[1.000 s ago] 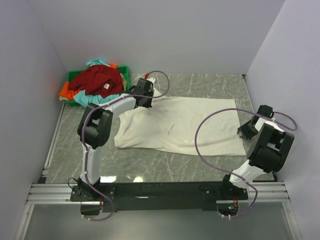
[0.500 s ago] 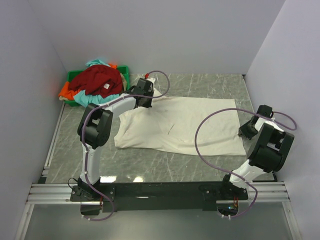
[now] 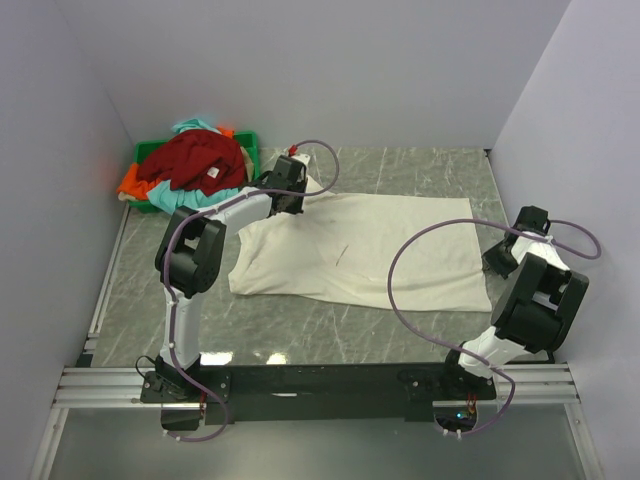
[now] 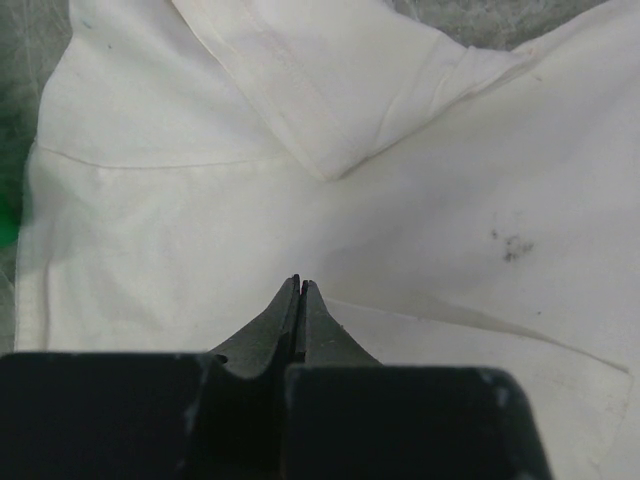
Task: Fold and stack the t-shirts
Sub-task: Fold the tshirt
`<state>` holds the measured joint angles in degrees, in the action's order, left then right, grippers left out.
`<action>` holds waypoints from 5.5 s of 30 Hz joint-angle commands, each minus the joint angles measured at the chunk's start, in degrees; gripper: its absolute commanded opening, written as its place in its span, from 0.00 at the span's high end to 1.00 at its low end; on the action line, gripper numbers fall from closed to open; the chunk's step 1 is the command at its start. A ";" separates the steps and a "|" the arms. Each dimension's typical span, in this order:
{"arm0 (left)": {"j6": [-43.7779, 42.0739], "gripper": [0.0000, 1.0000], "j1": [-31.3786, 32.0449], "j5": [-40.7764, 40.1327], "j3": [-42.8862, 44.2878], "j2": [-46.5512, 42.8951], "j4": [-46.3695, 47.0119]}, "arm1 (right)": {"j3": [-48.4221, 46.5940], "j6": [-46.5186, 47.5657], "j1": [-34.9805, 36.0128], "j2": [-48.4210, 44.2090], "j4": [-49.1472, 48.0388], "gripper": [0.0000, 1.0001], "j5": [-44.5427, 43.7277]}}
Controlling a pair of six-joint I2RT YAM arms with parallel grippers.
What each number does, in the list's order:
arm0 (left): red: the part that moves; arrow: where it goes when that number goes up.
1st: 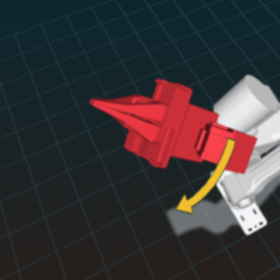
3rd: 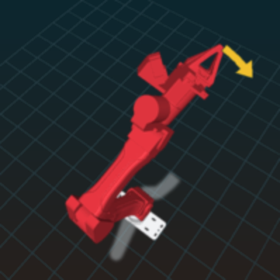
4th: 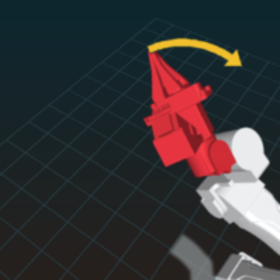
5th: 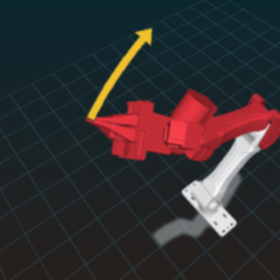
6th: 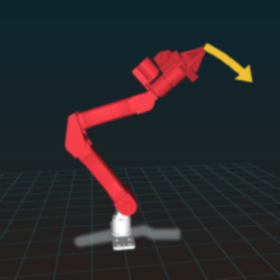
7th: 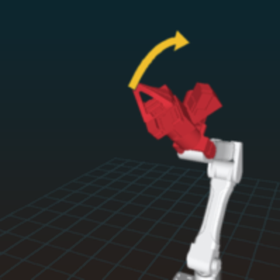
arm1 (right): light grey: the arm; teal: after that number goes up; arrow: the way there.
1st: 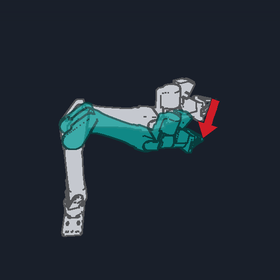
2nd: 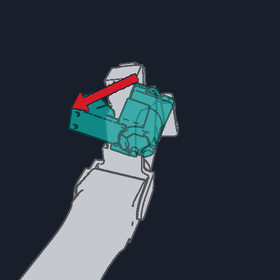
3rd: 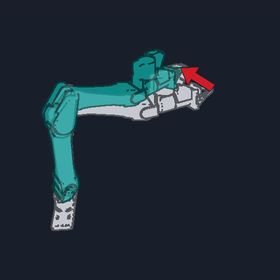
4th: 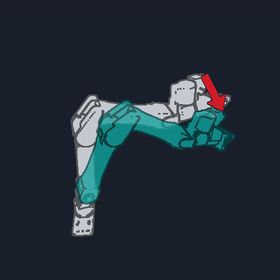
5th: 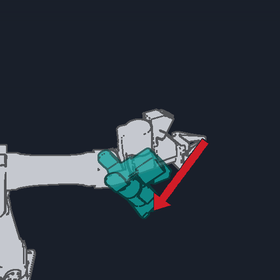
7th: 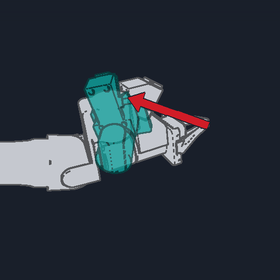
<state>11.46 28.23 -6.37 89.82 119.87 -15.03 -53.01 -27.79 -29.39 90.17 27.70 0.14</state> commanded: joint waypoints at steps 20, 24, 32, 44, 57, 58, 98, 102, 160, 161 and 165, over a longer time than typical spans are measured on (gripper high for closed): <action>0.14 1.00 0.16 -5.23 0.00 -3.07 5.71 | 0.63 -0.16 -0.23 -4.39 0.51 1.00 -5.68; 0.66 0.99 0.16 -5.32 -0.17 -3.24 6.24 | 0.98 -0.07 -0.23 -4.74 0.16 1.00 -5.94; 1.72 1.00 0.16 -4.70 1.49 -0.61 6.51 | 1.60 -0.25 -0.23 -3.34 -0.54 1.00 -5.24; 6.02 0.11 0.07 -3.47 9.40 0.28 -0.70 | -1.83 -0.77 -0.14 -2.72 1.56 0.51 -1.81; 19.99 0.13 -6.69 -1.01 -18.35 -27.31 -16.50 | 5.37 -5.16 9.69 -12.21 3.15 0.49 2.93; 20.87 0.14 -7.91 -1.19 -21.06 -29.85 -18.27 | 6.07 -6.39 10.05 -12.21 3.06 0.49 3.72; 26.15 0.60 -17.77 12.62 -44.03 -40.95 -23.74 | 13.46 -7.45 11.46 -10.10 1.39 0.51 4.17; 25.71 0.60 -18.64 11.38 -43.94 -39.02 -21.98 | 13.99 -7.54 11.46 -10.19 1.13 0.51 3.81; 27.21 0.85 -21.29 11.29 -47.11 -37.34 -39.29 | 12.94 -12.99 11.46 -10.63 13.25 0.50 -8.23; 27.21 0.76 -21.37 11.29 -46.85 -37.69 -39.64 | 12.07 -12.82 11.46 -10.98 13.51 0.50 -8.23; 25.81 0.46 -21.37 10.50 -39.49 -37.44 -42.62 | 7.76 -11.76 12.07 -12.21 16.06 0.50 -7.61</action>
<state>38.17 7.18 5.65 44.21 83.70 -54.43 -41.39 -40.62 -17.61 79.96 39.68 -4.08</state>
